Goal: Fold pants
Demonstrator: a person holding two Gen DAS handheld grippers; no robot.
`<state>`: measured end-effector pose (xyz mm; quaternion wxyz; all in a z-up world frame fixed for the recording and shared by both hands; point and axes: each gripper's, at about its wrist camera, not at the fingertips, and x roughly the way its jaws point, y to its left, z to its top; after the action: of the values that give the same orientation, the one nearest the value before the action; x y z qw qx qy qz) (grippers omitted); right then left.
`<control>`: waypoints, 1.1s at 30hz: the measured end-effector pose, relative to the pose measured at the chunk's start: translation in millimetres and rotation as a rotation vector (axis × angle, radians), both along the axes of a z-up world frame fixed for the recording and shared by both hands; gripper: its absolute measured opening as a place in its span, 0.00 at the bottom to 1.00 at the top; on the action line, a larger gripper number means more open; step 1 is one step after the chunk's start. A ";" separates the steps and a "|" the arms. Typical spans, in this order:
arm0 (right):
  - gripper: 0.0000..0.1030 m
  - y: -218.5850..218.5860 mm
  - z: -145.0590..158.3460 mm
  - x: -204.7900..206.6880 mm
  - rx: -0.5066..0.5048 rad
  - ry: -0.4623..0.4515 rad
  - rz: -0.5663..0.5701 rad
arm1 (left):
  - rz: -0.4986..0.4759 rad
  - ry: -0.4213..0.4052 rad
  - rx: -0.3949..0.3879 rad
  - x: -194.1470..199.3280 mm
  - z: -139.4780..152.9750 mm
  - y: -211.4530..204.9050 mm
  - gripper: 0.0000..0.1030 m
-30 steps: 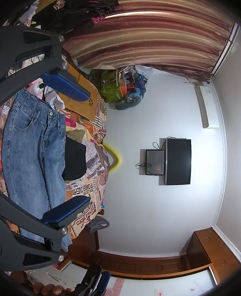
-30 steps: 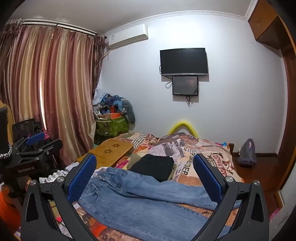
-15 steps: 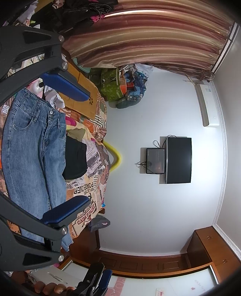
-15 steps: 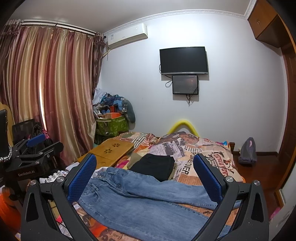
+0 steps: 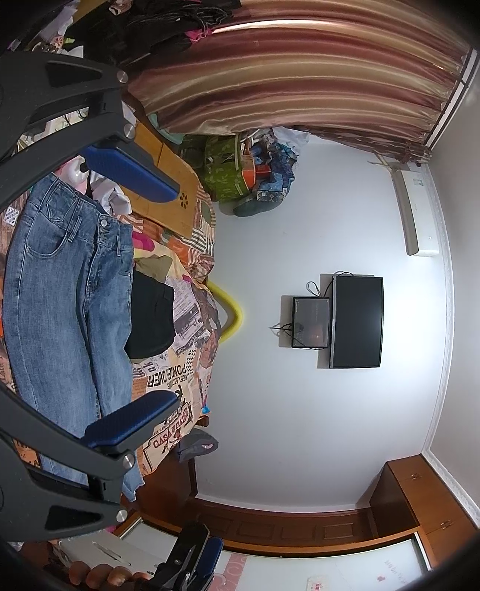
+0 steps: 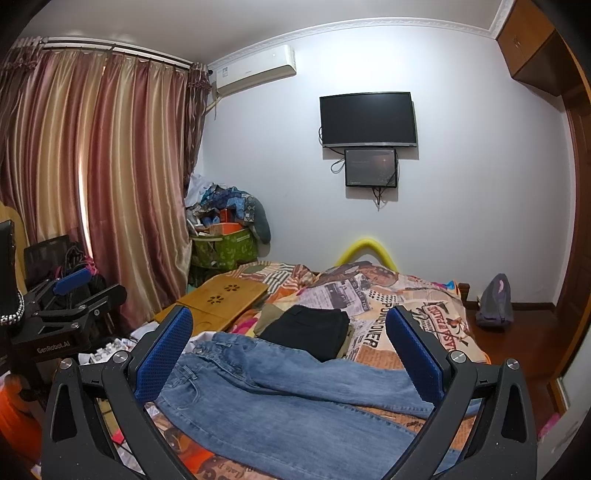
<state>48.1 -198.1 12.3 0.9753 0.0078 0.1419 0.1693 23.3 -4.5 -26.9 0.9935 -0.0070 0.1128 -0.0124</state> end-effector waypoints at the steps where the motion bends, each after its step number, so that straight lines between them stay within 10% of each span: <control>1: 1.00 0.2 -0.4 0.1 0.001 0.000 0.000 | -0.003 0.001 -0.005 0.5 -0.2 1.5 1.00; 33: 1.00 2.9 -5.7 7.3 0.000 0.016 -0.008 | 0.034 0.013 -0.022 11.7 -4.3 9.6 1.00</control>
<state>55.4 -195.2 6.6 0.9748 0.0096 0.1495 0.1651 35.0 5.1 -31.1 0.9927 -0.0198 0.1189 0.0032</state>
